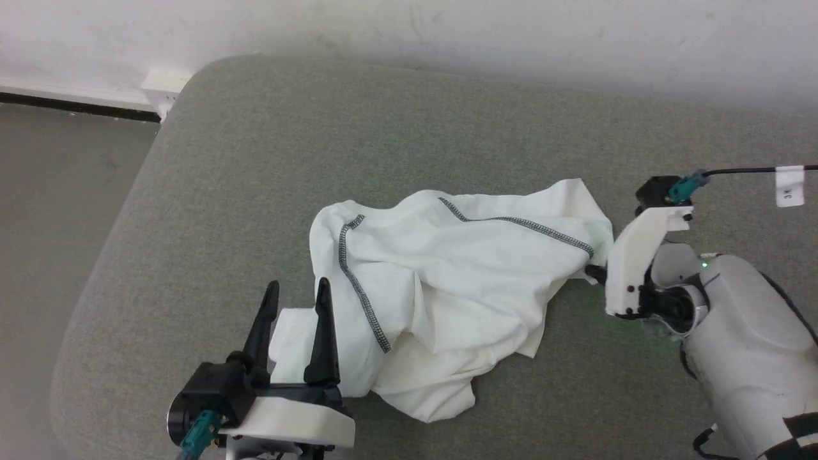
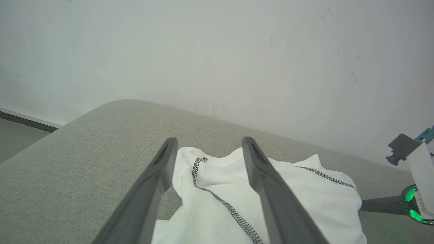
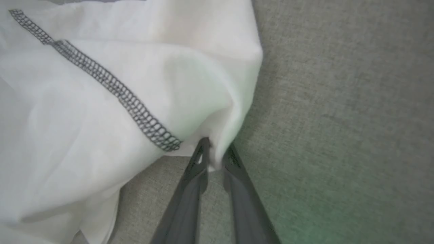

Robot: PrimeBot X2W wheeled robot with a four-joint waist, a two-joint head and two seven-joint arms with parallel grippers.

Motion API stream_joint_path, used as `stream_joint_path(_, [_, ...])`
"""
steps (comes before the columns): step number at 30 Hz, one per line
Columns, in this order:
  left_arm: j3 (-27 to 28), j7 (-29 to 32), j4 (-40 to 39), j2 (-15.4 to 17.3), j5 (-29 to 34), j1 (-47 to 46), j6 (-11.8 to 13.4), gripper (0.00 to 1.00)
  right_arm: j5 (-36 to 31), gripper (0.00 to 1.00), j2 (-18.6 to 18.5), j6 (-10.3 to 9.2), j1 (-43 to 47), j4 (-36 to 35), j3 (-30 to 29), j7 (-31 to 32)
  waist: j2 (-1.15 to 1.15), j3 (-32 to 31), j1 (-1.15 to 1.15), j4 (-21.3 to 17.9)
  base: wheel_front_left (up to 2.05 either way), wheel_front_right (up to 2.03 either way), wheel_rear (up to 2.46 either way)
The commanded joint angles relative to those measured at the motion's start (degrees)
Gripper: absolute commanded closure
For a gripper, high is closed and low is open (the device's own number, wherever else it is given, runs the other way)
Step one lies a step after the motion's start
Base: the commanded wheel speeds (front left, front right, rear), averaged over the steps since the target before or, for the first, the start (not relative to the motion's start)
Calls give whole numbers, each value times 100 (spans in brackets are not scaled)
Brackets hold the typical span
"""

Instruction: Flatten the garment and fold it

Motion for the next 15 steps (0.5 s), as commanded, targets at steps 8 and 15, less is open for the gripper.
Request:
stream_joint_path(8, [128, -27, 109, -32, 102, -8, -119, 0, 372, 100, -270, -4, 199, -530, 472, -1004, 0, -383, 0, -436, 0, 0, 0])
stream_joint_path(15, [299, -27, 159, -4, 131, 166, -174, 0, 470, 100, -888, -4, 539, -1189, 671, -1558, 0, -638, 0, -1078, 0, 0, 0])
